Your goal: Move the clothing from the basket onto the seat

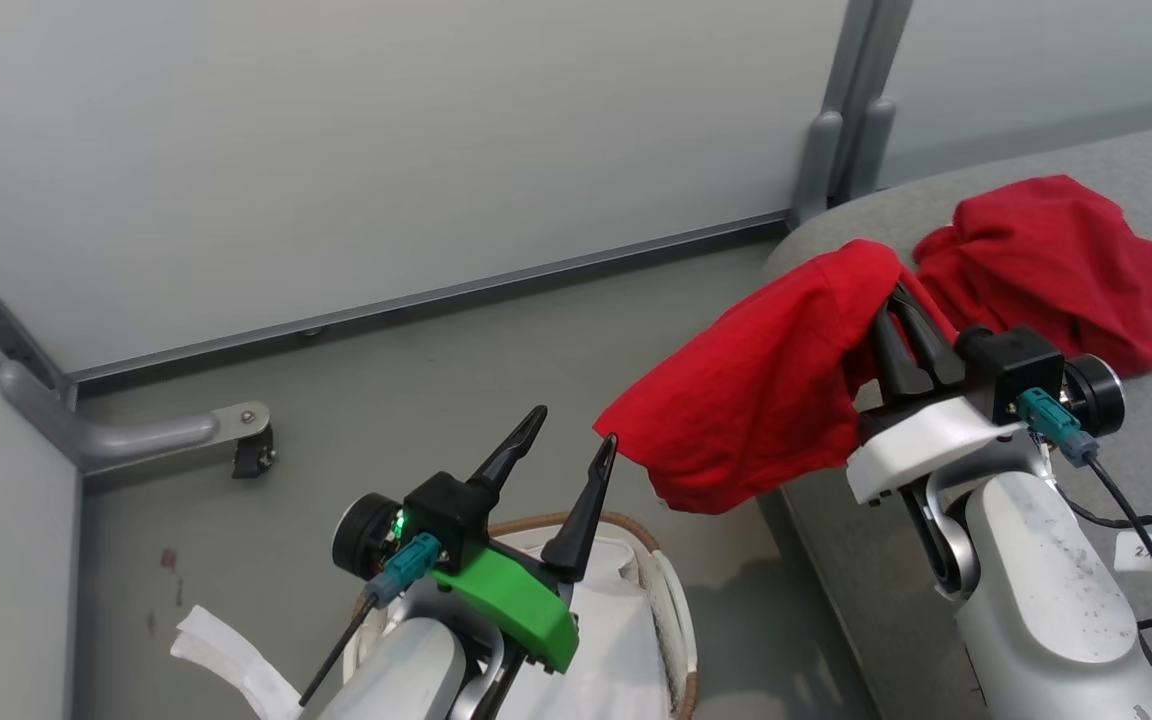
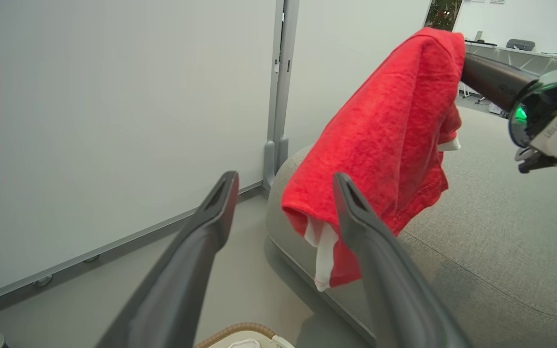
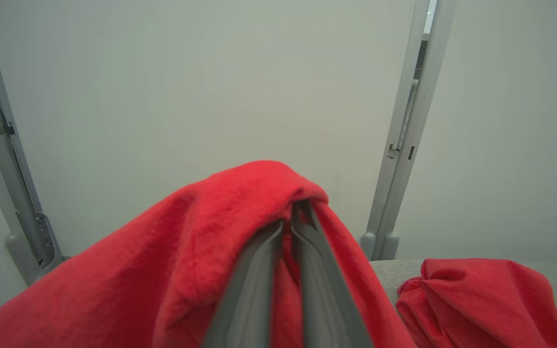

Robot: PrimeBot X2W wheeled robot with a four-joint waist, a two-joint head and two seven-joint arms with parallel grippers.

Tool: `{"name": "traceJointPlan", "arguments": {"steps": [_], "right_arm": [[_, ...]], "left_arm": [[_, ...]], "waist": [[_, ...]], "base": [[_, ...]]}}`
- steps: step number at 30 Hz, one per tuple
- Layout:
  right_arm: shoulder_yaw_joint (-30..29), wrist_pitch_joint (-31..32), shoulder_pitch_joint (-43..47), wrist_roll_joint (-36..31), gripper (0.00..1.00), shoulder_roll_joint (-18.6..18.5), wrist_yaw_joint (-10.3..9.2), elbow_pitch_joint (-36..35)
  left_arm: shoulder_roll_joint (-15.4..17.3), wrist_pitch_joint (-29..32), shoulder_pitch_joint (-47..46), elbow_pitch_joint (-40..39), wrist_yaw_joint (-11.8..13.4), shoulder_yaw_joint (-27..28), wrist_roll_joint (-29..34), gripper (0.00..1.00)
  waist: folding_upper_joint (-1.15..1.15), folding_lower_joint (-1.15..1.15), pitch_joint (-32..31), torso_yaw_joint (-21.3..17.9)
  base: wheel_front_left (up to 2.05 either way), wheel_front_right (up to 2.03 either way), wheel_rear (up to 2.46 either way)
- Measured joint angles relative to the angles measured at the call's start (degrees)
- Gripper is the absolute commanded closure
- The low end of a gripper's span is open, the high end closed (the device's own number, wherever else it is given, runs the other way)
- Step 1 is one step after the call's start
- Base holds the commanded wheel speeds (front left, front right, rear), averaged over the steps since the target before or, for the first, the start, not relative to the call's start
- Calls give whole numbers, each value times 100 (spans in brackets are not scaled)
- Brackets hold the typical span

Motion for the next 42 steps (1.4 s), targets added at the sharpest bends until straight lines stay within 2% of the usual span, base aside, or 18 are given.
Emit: {"name": "traceJointPlan", "arguments": {"steps": [5, 12, 16, 20, 24, 29, 37, 42], "right_arm": [[-192, 0, 14, -68, 100, -2, 0, -37], [-428, 1, 91, -126, 100, -5, 0, -96], [-580, 0, 101, -222, 100, -5, 0, -108], [-801, 1, -21, -339, 100, -5, 0, -122], [-1027, 1, -563, -589, 100, -80, 0, -147], [-1270, 1, -1588, -749, 100, -634, 0, 21], [-1882, 0, -3412, -782, 100, -1630, 0, 811], [-2219, 0, -3933, -929, 100, -1959, 0, 1187]], "left_arm": [[-22, 0, 3, -18, 0, -2, 65, 0], [-29, 0, -18, -8, 0, -87, 122, 0], [-30, 0, -92, -36, 0, -224, 180, 0], [4, 0, -148, -89, 0, -289, 198, 0], [125, 0, -244, -114, 0, -282, 241, 0], [246, 0, -438, -154, 0, -245, 300, 0], [511, 0, -808, -263, 0, -188, 515, 0], [680, 0, -1010, -420, 1, -70, 637, 0]], "waist": [[0, 0, 78, -621], [0, 0, 223, -1289], [0, 0, 383, -1486], [0, 0, 588, -1524], [0, 0, 812, -1465], [0, 0, 1130, -1339], [0, 0, 1832, -1097], [0, 0, 2331, -968]], "base": [[0, 0, 0], [0, 0, 0], [0, 0, 0], [0, 0, 0], [0, 0, 0], [0, 0, 0], [0, 0, 0], [0, 0, 0]]}}
